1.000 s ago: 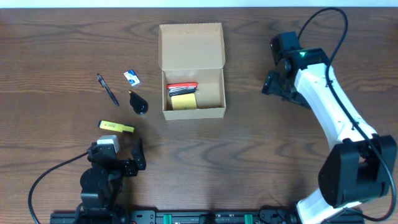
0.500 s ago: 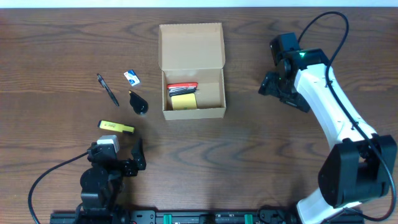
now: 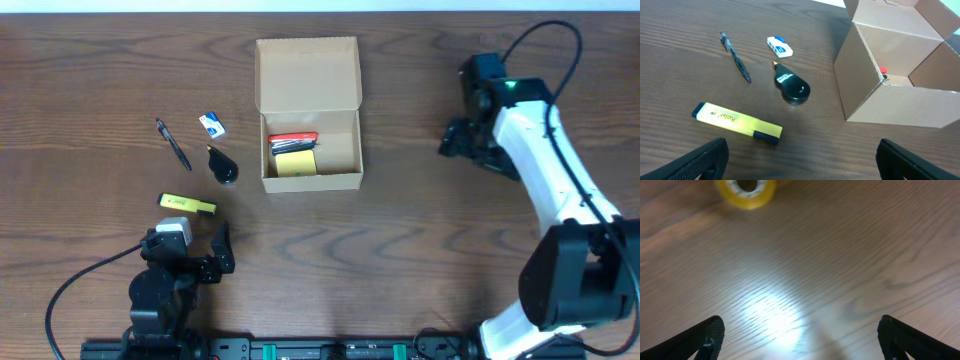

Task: Pack container
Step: 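Move the right gripper over the clear tape roll, then lower the right gripper and grasp the tape roll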

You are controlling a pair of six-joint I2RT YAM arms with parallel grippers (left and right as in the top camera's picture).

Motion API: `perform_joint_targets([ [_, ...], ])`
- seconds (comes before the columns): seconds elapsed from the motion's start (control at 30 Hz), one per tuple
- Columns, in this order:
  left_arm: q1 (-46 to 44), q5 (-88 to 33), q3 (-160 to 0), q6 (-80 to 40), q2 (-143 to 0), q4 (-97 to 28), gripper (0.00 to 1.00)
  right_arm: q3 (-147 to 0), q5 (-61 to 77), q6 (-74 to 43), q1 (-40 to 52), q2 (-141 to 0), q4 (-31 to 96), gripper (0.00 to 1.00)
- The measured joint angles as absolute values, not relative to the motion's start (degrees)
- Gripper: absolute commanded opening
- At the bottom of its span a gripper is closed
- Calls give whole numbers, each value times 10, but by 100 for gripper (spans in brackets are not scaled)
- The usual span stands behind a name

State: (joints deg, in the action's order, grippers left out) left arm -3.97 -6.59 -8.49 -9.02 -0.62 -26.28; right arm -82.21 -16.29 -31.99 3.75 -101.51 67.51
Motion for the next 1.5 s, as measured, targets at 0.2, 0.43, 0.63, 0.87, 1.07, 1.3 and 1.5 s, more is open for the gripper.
perform_joint_targets([
  [0.2,-40,-66,-85,-90,-6,-263,95,-802,-120,-200,-28,-1015,571,99],
  [0.43,-40,-66,-85,-90,-6,-263,95,-802,-57,-99,-69,-1015,484,99],
  [0.63,-40,-66,-85,-90,-6,-263,96,-802,-20,-68,-74,-1040,468,99],
  [0.87,-40,-66,-85,-90,-6,-263,95,-802,10,-64,-73,-1092,460,97],
  [1.07,-40,-66,-85,-90,-6,-263,96,-802,20,-66,-60,-1115,416,95],
  [1.3,-40,-66,-85,-90,-6,-263,95,-802,26,-81,-55,-1153,411,93],
  [1.5,-40,-66,-85,-90,-6,-263,95,-802,11,-88,-55,-1155,390,91],
])
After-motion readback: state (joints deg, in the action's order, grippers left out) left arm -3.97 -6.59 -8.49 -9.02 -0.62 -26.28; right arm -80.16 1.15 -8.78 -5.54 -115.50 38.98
